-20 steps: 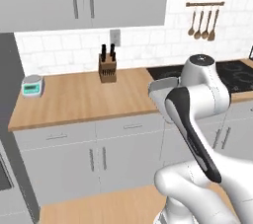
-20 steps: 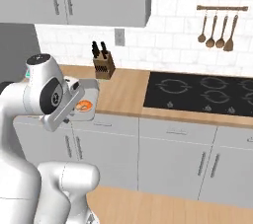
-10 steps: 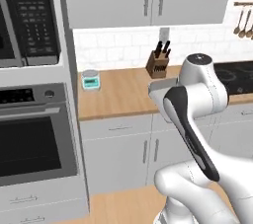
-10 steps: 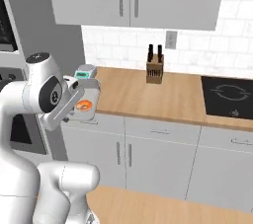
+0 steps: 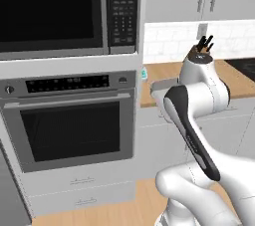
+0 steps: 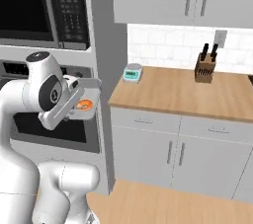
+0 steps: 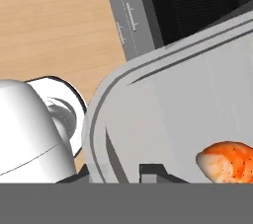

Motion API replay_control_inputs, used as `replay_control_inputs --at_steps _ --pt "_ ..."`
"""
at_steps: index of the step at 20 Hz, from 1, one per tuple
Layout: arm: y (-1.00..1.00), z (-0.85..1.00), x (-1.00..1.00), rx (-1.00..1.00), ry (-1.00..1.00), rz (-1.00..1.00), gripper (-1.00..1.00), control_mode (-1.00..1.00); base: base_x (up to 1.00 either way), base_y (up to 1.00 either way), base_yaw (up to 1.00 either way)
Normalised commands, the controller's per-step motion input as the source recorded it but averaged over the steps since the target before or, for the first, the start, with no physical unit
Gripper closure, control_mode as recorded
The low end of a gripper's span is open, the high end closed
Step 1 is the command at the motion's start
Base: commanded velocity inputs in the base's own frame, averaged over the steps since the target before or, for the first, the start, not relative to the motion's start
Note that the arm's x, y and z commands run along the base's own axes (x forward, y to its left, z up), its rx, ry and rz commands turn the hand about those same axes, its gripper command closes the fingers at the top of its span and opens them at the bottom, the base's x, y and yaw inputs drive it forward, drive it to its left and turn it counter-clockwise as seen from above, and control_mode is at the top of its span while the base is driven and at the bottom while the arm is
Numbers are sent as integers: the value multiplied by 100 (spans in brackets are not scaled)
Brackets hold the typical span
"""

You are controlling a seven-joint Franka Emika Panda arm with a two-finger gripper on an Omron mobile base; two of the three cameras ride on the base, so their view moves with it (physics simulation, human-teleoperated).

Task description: Take the meat container that has the shrimp and place it on the second highest rack of the freezer. Then take the vegetable container that has the tomato and potato and place it on the highest rack of the freezer.

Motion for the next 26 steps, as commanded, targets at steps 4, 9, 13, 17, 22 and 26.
replay_control_inputs --at_steps 4,9,13,17,22,26 --pt "0 0 0 0 0 0 100 100 -10 100 0" --pt "0 0 0 0 0 0 100 100 0 100 0" --pt "0 0 0 0 0 0 100 100 0 100 0" --pt "0 0 0 0 0 0 100 100 0 100 0" --pt "0 0 0 0 0 0 100 100 0 100 0" --pt "0 0 0 0 0 0 100 100 0 100 0"
